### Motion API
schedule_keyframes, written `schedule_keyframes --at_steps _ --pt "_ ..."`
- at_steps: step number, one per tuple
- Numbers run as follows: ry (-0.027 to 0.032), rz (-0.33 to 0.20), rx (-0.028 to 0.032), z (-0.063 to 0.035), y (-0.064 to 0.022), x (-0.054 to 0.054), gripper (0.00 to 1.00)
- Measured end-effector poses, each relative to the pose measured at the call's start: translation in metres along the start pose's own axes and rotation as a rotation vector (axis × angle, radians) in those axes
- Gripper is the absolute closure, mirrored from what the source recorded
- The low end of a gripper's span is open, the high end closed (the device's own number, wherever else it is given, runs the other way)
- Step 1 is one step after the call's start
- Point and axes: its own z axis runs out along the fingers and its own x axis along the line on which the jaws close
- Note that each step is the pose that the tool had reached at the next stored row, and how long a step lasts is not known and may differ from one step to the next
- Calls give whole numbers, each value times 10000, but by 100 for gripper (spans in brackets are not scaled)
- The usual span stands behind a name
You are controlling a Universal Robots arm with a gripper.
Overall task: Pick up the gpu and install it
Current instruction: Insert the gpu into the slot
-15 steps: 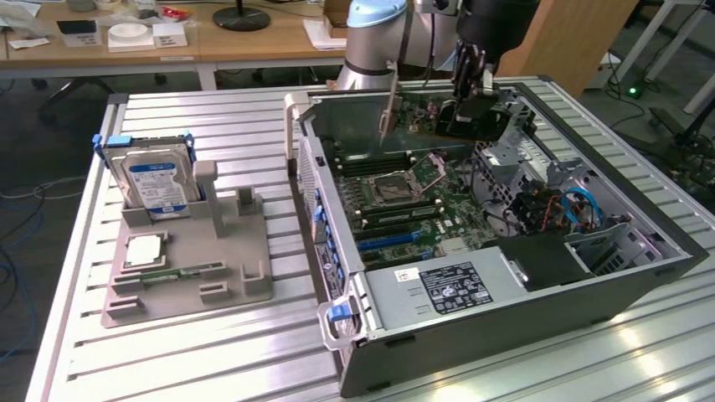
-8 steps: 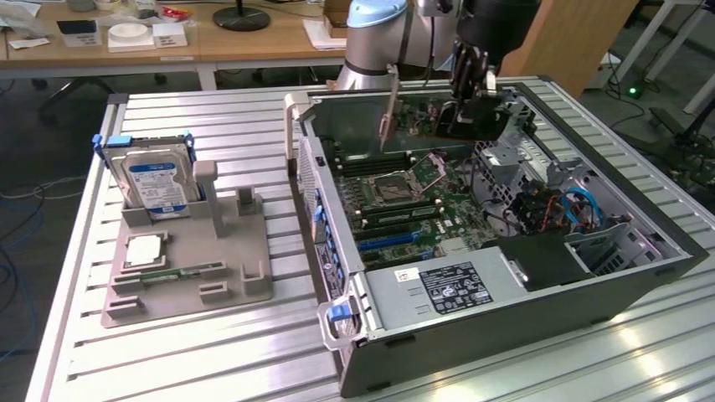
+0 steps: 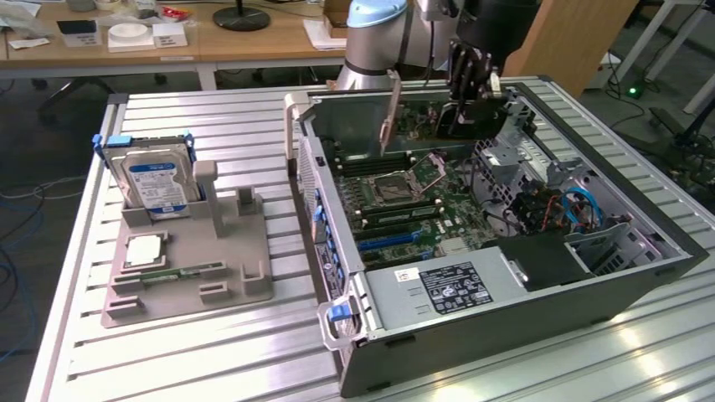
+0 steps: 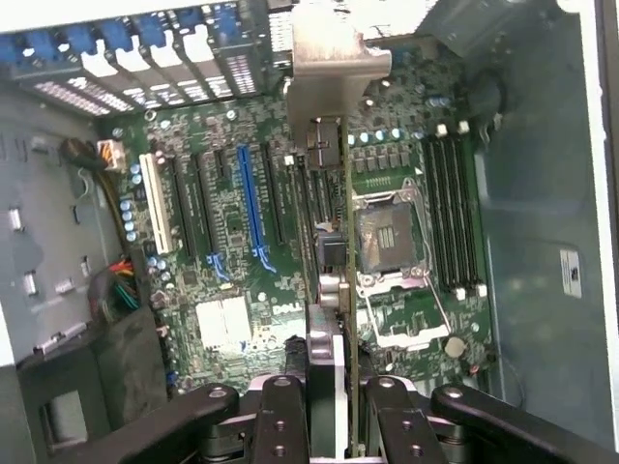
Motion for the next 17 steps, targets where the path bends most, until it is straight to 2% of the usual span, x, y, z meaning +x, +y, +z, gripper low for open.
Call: schedule_keyframes --at_steps 4,17 --pt "-12 -473 -14 4 1 7 72" --pt "-12 -501 -11 2 10 10 72"
